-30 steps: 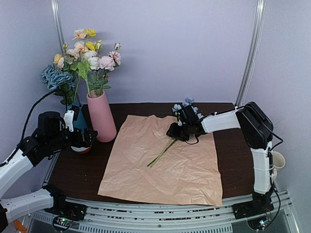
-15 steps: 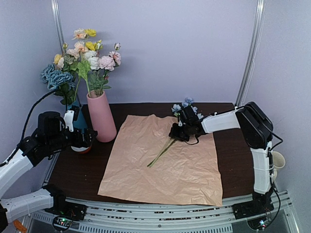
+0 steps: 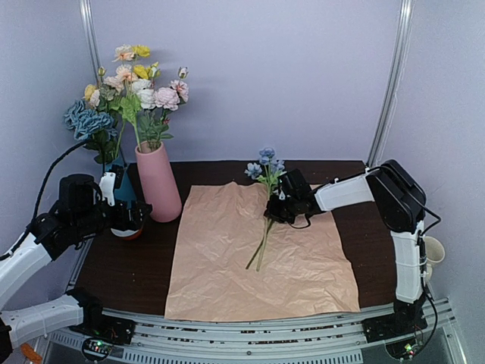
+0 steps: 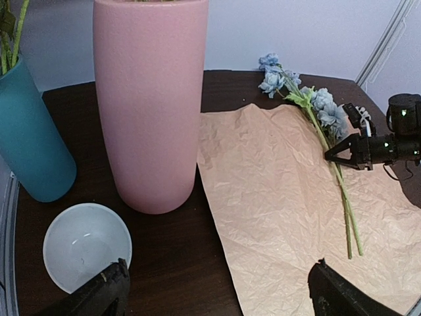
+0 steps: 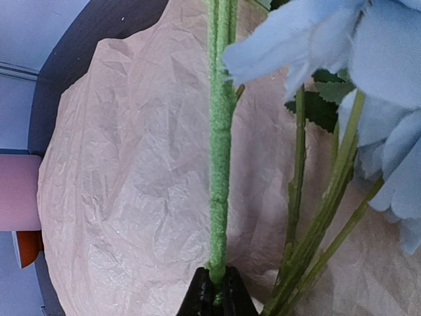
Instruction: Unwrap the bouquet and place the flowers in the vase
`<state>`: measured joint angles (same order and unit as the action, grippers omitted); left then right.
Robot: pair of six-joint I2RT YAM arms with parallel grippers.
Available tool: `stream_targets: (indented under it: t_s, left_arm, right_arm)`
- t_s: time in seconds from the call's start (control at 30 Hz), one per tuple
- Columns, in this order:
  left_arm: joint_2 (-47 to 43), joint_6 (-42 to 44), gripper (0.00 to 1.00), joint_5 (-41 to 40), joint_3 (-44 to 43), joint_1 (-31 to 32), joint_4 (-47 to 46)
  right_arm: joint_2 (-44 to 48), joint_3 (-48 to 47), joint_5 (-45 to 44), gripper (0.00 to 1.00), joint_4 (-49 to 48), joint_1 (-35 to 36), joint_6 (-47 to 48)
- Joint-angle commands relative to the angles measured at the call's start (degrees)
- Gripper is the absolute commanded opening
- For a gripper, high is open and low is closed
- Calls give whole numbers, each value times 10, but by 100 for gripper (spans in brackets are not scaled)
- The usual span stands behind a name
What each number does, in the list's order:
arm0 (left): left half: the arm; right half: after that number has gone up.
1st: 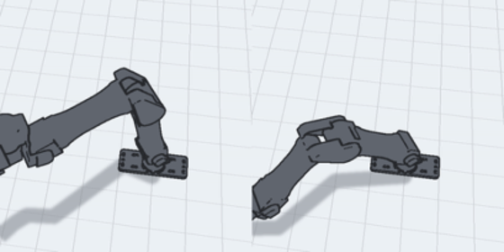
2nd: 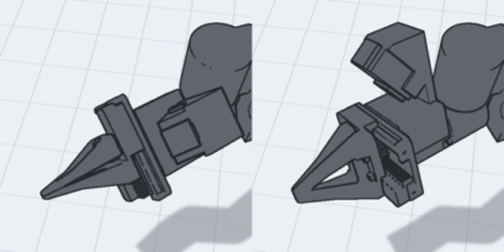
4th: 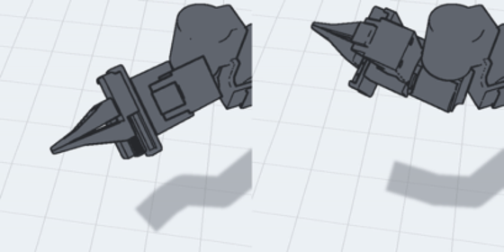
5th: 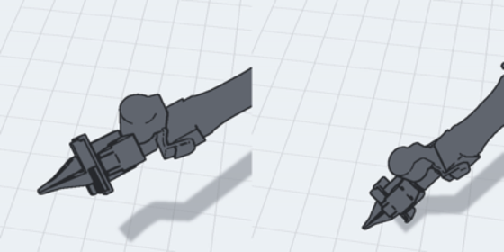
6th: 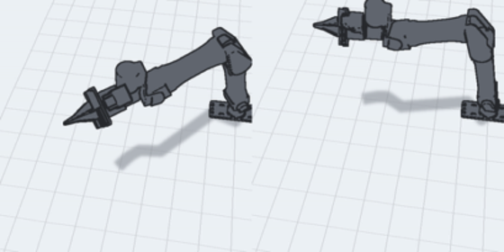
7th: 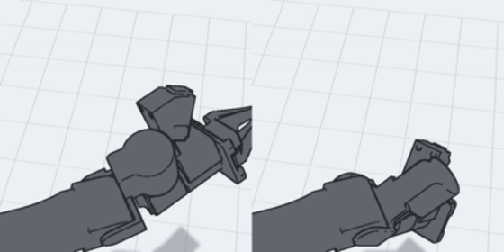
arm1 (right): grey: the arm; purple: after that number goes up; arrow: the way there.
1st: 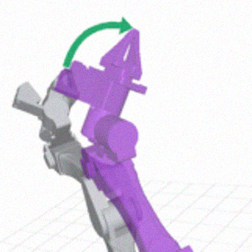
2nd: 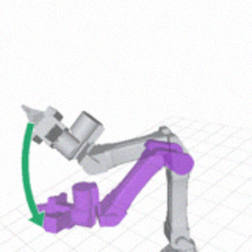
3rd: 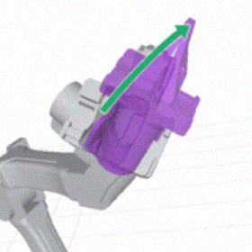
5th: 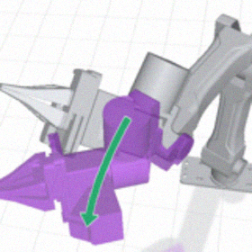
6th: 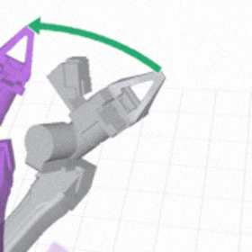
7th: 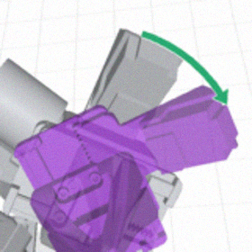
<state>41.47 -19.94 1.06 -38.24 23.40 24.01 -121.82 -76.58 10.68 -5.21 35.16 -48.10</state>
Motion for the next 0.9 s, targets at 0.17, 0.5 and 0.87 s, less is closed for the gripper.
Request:
stream_targets:
  t_s: [0.17,0.5,0.87]
  left_arm:
    - [-6,8,98,0,-8,-3,-23]
    - [-4,6,98,13,-9,-3,-24]
    - [-70,-5,98,52,7,-3,-63]
  right_arm:
    - [58,14,68,0,-61,-4,21]
    - [172,73,120,0,-129,-4,100]
    - [333,238,97,0,-256,30,206]
